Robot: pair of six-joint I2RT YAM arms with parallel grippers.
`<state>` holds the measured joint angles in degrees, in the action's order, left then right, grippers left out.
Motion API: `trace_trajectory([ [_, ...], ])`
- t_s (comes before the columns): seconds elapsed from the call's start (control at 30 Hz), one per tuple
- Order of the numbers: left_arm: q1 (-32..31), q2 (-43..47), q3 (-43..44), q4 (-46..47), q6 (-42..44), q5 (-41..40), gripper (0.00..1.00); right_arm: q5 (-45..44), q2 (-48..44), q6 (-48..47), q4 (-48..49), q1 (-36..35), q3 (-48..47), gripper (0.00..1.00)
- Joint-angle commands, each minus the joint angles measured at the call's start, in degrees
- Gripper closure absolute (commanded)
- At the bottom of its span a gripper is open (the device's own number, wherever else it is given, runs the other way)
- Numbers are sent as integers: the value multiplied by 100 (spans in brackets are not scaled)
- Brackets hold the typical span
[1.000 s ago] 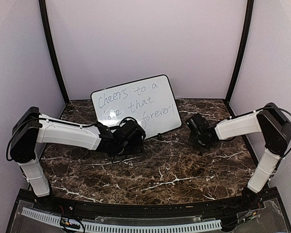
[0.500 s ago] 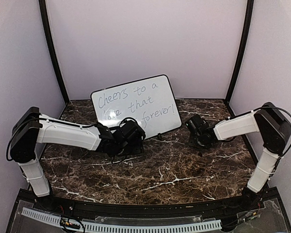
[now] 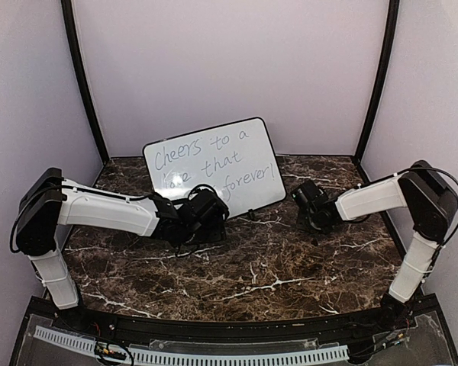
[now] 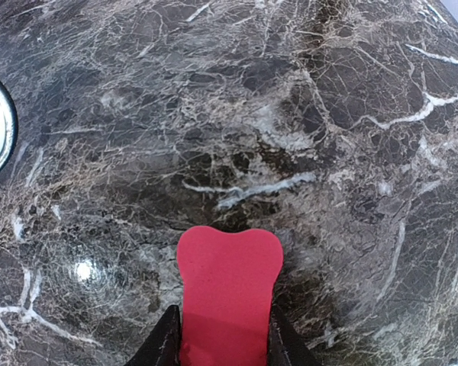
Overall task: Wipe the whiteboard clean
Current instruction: Pick up the whiteboard eraser from the center of the board.
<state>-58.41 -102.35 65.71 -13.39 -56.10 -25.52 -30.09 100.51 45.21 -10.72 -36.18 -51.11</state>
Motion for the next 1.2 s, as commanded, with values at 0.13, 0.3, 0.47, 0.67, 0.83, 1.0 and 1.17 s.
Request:
trace_trajectory([
  [0.13,-21,90,-63,15,70,-67,30,-188,17,-188,159,-46,-118,73],
  [0.3,-22,180,-43,-1,140,-152,30,27,-618,-994,477,-52,29,87],
  [0.47,-13,474,-2,-93,430,-529,29,624,-1676,-2132,812,-55,185,91],
  [0.67,337,1134,93,-268,1143,-488,20,1841,-3080,-3118,1324,-55,435,86],
  [0.83,1236,2036,30,-586,1687,-183,8,2862,-3930,-3639,1658,-54,578,85],
  [1.0,1778,2884,90,-659,2307,-307,1,3804,-4104,-3869,1804,-55,530,85],
  [1.17,2793,3035,190,-729,2741,619,1,4688,-3845,-3676,2275,-55,550,84],
])
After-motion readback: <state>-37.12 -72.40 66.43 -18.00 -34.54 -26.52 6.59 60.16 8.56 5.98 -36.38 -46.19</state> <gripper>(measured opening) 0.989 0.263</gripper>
